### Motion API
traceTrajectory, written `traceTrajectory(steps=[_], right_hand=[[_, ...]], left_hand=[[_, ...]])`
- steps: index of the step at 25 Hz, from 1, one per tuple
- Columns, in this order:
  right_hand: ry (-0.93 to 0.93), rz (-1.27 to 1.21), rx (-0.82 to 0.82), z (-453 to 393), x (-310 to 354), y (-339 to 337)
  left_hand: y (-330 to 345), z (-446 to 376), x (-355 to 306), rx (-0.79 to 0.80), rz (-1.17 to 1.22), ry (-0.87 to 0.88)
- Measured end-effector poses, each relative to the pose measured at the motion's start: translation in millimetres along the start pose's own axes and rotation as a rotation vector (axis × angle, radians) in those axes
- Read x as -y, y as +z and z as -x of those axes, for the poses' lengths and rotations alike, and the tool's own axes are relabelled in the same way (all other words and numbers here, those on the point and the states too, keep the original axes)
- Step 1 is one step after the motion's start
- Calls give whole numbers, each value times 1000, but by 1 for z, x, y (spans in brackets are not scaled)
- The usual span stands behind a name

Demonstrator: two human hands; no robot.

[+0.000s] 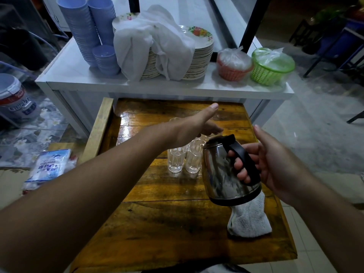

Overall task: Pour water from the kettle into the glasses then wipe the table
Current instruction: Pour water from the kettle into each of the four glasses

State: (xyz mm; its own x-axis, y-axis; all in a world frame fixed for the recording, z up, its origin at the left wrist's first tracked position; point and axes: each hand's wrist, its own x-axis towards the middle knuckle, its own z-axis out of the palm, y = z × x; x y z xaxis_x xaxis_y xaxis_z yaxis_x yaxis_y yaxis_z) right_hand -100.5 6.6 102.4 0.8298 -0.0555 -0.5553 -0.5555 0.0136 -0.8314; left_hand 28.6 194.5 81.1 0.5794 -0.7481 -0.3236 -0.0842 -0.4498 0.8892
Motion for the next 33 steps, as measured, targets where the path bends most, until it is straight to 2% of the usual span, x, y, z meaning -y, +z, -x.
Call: traceTrajectory(steps=[7, 17, 23, 33], right_hand=[[-159, -188, -95, 2, -62, 4], [-229, -220, -142, 4, -99, -8], [-253, -171, -71, -10, -53, -24], [-59, -52, 96, -56, 40, -44]], left_hand=[[12, 2, 7, -7, 53, -25], [32, 5, 2, 11, 58, -82], [13, -7, -23, -56, 41, -91], [-17, -50, -29, -76, -7, -59]])
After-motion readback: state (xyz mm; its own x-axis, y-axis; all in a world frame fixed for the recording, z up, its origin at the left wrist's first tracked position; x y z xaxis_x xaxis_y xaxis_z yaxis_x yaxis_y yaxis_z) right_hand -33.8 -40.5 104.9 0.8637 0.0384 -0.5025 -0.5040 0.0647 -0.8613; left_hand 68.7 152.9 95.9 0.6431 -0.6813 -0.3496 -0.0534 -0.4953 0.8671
